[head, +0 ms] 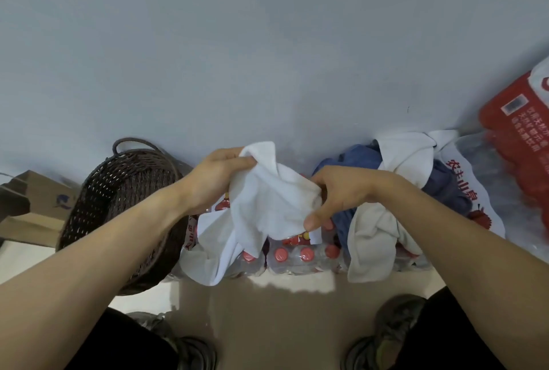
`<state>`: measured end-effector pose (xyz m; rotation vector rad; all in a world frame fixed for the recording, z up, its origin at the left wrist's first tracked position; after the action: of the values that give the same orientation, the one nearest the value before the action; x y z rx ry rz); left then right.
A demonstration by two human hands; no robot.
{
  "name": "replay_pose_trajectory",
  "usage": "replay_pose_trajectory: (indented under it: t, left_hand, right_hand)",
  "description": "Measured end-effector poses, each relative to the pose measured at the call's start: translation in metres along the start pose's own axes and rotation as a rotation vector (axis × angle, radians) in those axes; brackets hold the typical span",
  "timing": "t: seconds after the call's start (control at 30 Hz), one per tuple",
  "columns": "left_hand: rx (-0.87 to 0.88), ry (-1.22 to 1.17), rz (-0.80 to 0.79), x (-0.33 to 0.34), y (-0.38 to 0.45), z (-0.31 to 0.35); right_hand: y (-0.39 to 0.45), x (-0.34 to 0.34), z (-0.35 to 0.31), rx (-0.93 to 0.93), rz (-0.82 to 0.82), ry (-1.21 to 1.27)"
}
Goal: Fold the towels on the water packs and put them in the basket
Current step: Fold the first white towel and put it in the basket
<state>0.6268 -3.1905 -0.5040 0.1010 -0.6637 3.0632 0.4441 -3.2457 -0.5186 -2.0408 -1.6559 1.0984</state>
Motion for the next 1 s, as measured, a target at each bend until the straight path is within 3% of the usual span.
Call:
replay_pose_trajectory:
  t: [0.1, 0.2, 0.33, 0.43, 0.57, 0.8, 0.9, 1.0]
  left_hand:
    - [-0.021, -0.05, 0.102, -0.016, 0.002, -0.002]
    - [-0.014, -0.032, 0.17, -0.023, 0.002, -0.001]
    - [0.025, -0.07, 0.274, -0.032, 0.002, 0.003]
    - [0.03, -0.051, 0.353, -0.041, 0.001, 0.003]
    - [0.0, 0.038, 0.472, -0.061, 0.002, -0.006]
    - [-0.041, 0.512, 0.562, -0.09, 0.011, -0.036]
    - [-0.172, 0.848, 0.44, -0.093, 0.014, -0.061]
    - [-0.252, 0.989, 0.345, -0.086, 0.015, -0.081]
  right_hand:
    - [0.004, -0.01, 0.002, 0.003, 0.142, 0.022]
    - [0.003, -0.023, 0.003, -0.066, 0.25, 0.27]
    - [0.003, -0.032, 0.005, -0.144, 0.232, 0.506]
    - [0.002, -0.036, 0.01, -0.127, 0.205, 0.443]
    - [0.007, -0.033, 0.023, -0.024, 0.173, 0.168]
    - [0.023, -0.026, 0.056, 0.153, 0.131, 0.107]
    - [0.028, -0.023, 0.077, 0.268, 0.118, 0.196]
    - [0.041, -0.022, 0.083, 0.288, 0.296, 0.294]
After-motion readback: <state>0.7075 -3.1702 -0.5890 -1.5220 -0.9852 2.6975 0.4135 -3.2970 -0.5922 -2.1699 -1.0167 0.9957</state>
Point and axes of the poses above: each hand's wrist, its own y-axis towards the middle knuckle, its own x-axis out of the palm, z = x × y, the point moved 7 cm from there along y, towards the middle knuckle
